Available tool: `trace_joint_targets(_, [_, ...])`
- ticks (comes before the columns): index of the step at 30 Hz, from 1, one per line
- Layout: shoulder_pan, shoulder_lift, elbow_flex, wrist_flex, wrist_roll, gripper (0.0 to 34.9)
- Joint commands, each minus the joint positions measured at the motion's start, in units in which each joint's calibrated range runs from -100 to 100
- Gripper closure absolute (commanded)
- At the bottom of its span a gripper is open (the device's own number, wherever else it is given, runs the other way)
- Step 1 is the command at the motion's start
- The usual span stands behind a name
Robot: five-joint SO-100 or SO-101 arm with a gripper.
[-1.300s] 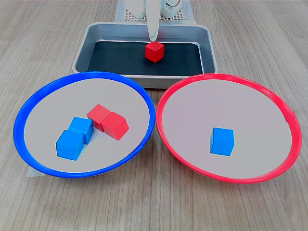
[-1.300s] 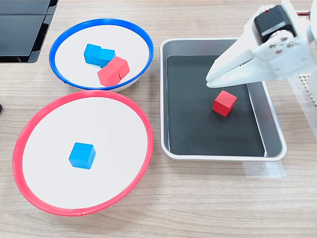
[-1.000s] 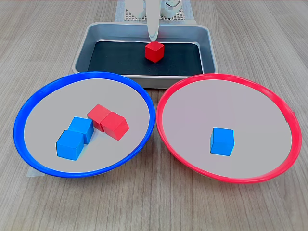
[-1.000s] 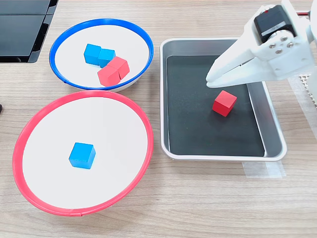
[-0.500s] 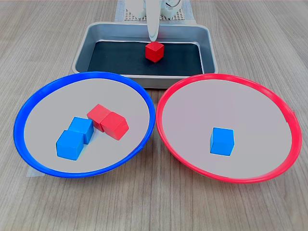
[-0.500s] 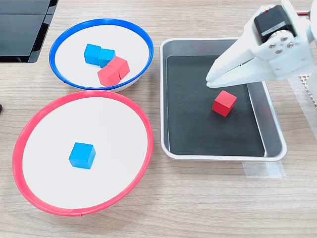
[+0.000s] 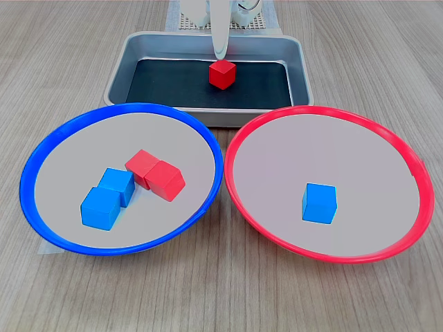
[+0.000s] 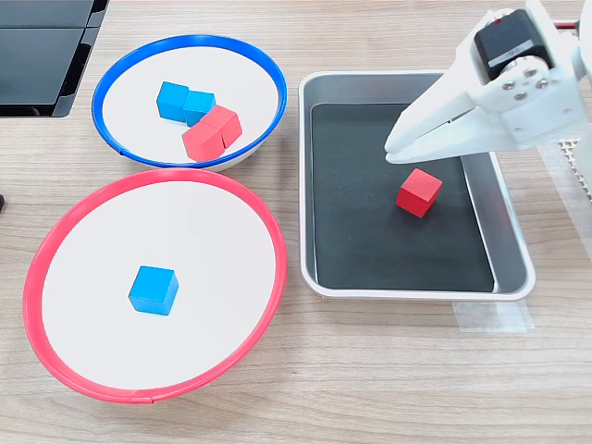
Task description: Resolve any anomalies and move all blocks to matching dishes
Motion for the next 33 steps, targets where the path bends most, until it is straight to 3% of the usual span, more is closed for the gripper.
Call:
trace_joint_targets(1, [0.2, -0.3, 0.0, 0.1, -0.2, 34.6])
trace_joint_targets(21, [0.3, -0.3, 0.0, 0.1, -0.1, 34.6])
trace_joint_targets(27, [-2.2, 9.6, -9.5, 0.8, 4.6, 34.6])
trace_joint_targets(30, [-3.9, 28.5, -24.0, -2.1, 6.3, 27.2])
trace_joint_targets(33, [-7.1, 46.4, -39.1, -1.3, 6.3, 25.7])
